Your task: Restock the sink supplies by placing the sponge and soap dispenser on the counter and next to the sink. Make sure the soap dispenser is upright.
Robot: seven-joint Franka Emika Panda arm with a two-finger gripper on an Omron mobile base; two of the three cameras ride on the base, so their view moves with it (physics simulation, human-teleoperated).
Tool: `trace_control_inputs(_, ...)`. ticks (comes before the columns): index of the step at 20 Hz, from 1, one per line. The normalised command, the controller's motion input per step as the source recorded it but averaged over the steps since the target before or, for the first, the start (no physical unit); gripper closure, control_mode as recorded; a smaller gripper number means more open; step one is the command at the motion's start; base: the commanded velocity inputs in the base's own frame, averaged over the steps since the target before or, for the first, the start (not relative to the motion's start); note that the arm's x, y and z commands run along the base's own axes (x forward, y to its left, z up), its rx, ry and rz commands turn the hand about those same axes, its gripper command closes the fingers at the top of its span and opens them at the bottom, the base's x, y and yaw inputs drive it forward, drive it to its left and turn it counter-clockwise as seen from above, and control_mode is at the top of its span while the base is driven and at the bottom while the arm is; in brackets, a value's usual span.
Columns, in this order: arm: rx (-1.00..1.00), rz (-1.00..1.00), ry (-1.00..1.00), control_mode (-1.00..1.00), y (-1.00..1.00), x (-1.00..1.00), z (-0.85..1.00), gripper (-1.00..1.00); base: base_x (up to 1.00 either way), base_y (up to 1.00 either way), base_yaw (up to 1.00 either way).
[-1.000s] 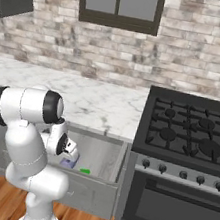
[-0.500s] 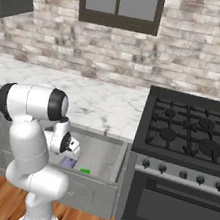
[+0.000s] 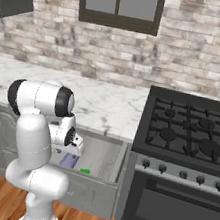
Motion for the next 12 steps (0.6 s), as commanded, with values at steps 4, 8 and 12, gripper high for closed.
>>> trace_control_inputs(4, 0.0, 0.08, 0.0, -1.0, 0.0, 0.0, -0.34, -1.0, 0.0, 0.0, 0.0)
trace_control_inputs(8, 0.0, 0.08, 0.0, -1.0, 0.0, 0.0, -0.27, -1.0, 0.0, 0.0, 0.0)
trace_control_inputs(12, 0.0, 0.04, 0.0, -1.0, -0.07, 0.03, -0.14, -1.0, 0.0, 0.0, 0.0)
